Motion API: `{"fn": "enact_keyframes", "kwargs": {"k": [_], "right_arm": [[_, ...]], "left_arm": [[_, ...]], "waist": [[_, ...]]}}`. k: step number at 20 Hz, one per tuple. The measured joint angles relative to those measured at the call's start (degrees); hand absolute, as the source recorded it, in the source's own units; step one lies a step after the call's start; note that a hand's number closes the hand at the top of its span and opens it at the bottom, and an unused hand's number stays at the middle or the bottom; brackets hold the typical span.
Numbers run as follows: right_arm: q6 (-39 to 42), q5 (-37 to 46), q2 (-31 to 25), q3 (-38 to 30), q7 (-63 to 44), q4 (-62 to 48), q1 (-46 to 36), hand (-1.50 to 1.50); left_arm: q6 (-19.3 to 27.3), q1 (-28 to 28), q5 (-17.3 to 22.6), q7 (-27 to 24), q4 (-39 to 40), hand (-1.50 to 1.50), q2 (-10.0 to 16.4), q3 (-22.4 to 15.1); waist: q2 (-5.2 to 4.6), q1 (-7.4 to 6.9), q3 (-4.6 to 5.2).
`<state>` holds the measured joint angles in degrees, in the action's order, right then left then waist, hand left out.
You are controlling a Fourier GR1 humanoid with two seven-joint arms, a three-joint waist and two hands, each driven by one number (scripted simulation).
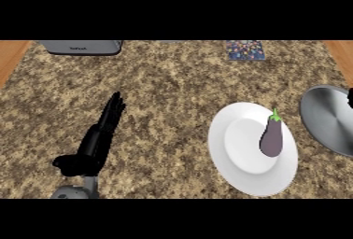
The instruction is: Pick the tomato from the plate and place it in the pan
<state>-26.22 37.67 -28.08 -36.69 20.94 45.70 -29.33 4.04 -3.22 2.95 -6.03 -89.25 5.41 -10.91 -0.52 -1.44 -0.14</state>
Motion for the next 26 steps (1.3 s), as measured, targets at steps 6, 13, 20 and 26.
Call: {"fn": "enact_keyframes", "kwargs": {"k": [6, 13, 20, 26], "right_arm": [[6.8, 4.3, -4.9, 3.4, -3.4, -14.4, -2.8, -1.50], [15.8, 3.8, -6.0, 4.1, -1.8, -25.9, -9.0, -1.50], [16.1, -4.0, -7.0, -3.2, 7.9, -28.4, -11.0, -1.50], [24.2, -11.0, -11.1, -9.0, 12.9, -31.1, -9.6, -1.50]], "left_arm": [[-0.4, -0.8, -0.3, 0.7, -0.3, 0.00, -0.4, -0.6], [-0.5, -1.6, -0.5, 0.6, -0.2, 0.00, -1.0, -1.0], [-1.1, -0.1, -0.1, 0.2, -1.1, 0.00, -0.4, -0.4], [-0.4, 0.3, -1.0, -1.0, 0.1, 0.00, -0.8, 0.0]], "waist": [[-0.55, -1.31, 0.00], [-0.79, -2.03, -0.16], [-0.64, -1.48, -0.22], [-0.30, -0.31, -0.12]]}}
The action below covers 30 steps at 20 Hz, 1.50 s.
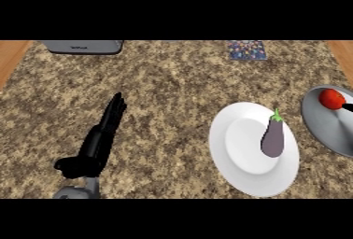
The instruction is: Pick the tomato from the plate and place it in the pan
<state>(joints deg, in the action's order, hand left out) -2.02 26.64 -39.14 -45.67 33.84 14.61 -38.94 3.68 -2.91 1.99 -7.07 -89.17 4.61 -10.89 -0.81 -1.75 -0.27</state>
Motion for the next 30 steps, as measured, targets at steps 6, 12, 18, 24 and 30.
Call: {"fn": "enact_keyframes", "kwargs": {"k": [6, 12, 18, 24, 30], "right_arm": [[15.2, -5.1, -5.2, -3.3, 3.6, -2.8, 4.6, -1.50], [25.1, -6.8, -7.1, -2.5, 8.6, -2.6, 10.9, -1.50], [26.1, -8.0, -7.5, -0.6, 11.1, 0.1, 16.4, -1.50], [26.2, -9.3, -7.8, 1.3, 12.2, 2.1, 20.0, -1.50], [25.2, -10.5, -7.4, 3.4, 13.0, 3.6, 22.2, -1.50]], "left_arm": [[1.4, 0.3, -1.2, 0.7, -0.3, 0.00, -1.2, -0.7], [0.1, 0.9, 0.0, 2.6, -2.3, 0.00, -0.1, 0.4], [-0.3, 2.4, -0.4, 1.3, -2.6, 0.00, -0.1, 0.7], [-1.3, 1.7, 0.2, 1.0, -1.4, 0.00, 0.3, 2.1], [-2.1, 2.2, 0.1, 0.4, -1.1, 0.00, 0.2, 2.4]], "waist": [[0.25, 0.82, 0.03], [0.46, 1.03, 0.08], [0.63, 1.34, 0.14], [0.69, 1.51, 0.16], [0.72, 1.51, 0.17]]}}
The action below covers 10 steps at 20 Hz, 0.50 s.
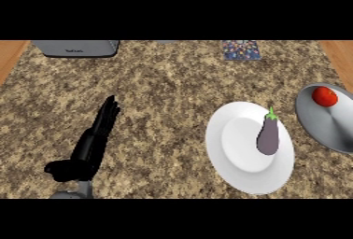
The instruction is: Pick the tomato from the plate and place it in the pan
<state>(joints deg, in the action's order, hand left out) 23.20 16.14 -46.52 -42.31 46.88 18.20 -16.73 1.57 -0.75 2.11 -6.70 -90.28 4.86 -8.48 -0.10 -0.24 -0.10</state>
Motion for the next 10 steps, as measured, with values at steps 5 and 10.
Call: {"fn": "enact_keyframes", "kwargs": {"k": [5, 10], "right_arm": [[-1.2, -1.0, -0.5, 1.6, 0.5, 0.6, 1.1, -1.50], [-2.9, -1.4, -0.2, 3.3, 2.0, 0.6, 1.8, -1.50]], "left_arm": [[0.4, -1.5, -0.4, 0.8, 0.7, 0.00, -0.6, 0.7], [1.0, -2.0, -1.3, 2.1, -0.1, 0.00, -1.4, 0.1]], "waist": [[0.00, 0.03, 0.01], [0.00, -0.05, 0.00]]}}
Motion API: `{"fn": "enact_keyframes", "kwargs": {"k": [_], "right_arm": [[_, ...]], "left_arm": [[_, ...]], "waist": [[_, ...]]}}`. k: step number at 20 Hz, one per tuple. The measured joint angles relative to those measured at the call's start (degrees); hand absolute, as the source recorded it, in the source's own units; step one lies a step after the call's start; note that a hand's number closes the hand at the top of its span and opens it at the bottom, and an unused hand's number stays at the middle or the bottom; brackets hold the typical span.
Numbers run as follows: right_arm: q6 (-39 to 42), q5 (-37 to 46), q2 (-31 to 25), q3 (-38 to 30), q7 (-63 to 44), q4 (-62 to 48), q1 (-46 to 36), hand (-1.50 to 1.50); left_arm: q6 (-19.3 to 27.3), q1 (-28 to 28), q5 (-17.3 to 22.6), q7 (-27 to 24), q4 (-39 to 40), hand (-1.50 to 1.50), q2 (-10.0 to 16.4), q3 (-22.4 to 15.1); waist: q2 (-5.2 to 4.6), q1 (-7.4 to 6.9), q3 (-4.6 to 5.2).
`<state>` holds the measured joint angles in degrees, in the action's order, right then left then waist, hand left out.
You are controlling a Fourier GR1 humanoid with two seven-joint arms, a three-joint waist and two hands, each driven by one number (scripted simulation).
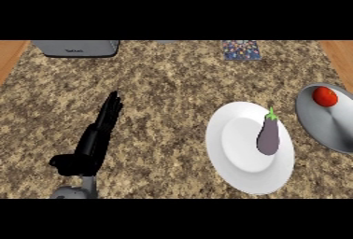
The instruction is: Pick the tomato from the plate and place it in the pan
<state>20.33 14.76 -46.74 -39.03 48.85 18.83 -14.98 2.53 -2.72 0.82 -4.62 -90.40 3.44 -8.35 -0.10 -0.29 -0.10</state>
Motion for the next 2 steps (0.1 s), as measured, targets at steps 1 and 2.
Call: {"fn": "enact_keyframes", "kwargs": {"k": [1, 2], "right_arm": [[-0.6, -0.3, 0.2, 0.2, 0.3, 0.7, 0.4, -1.50], [-1.0, -0.5, 0.0, 0.4, 0.5, 0.8, 0.4, -1.50]], "left_arm": [[-0.2, -0.3, 0.1, -0.8, 1.1, 0.00, 0.1, 0.6], [-0.5, 0.5, -0.1, -1.7, 1.3, 0.00, 0.0, 0.2]], "waist": [[0.01, 0.09, 0.01], [0.01, 0.06, 0.00]]}}
